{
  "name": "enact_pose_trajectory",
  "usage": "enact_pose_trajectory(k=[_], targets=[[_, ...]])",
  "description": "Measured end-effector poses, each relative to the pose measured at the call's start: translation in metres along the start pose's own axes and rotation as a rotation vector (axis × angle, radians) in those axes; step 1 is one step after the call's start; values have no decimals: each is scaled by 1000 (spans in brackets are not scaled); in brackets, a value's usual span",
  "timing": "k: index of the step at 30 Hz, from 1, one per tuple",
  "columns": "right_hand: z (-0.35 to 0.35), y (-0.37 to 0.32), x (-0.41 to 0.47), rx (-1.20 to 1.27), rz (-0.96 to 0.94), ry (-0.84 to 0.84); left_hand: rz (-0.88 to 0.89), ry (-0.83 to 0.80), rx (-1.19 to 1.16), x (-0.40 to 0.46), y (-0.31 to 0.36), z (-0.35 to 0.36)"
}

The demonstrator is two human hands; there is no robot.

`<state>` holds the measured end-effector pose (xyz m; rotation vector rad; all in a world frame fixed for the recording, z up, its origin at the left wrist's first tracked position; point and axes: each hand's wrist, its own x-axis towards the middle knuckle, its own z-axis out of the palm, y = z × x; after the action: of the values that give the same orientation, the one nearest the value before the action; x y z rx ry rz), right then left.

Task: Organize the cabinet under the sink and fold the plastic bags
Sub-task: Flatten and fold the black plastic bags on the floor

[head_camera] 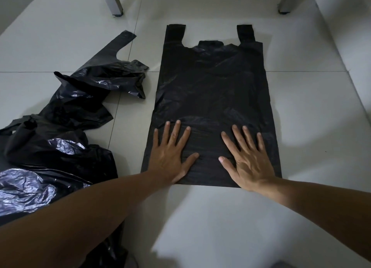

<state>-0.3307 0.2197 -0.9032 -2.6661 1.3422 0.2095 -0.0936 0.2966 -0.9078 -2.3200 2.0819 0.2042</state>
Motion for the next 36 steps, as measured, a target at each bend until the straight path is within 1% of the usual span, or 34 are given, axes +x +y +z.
enact_pose_trajectory(k=[2, 8, 15, 18, 20, 22, 24, 28, 31, 36], targets=[[1, 1, 0, -13, -2, 5, -40, 20, -8, -3, -9, 2], [1, 6, 0, -23, -15, 2, -69, 41, -35, -10, -25, 3], [-7, 25, -1, -53, 37, -4, -66, 1, 21, -7, -18, -6], [-19, 12, 16, -18, 0, 49, -11, -16, 89, 11, -12, -25], [-28, 1, 35, 3, -21, 66, 74, -17, 106, 28, -8, -33], [-33, -5, 57, 29, 28, 68, 150, -45, 113, 48, -7, -31], [-33, -4, 76, 43, 84, 42, 167, -84, 110, 65, -8, -27], [-25, 15, 91, 11, 110, -10, 92, -113, 79, 81, -15, -18], [-20, 21, 91, 1, 105, 13, 10, -84, 51, 82, -18, -14], [-17, 21, 91, -26, 98, 31, -38, -54, 37, 81, -14, -16]])
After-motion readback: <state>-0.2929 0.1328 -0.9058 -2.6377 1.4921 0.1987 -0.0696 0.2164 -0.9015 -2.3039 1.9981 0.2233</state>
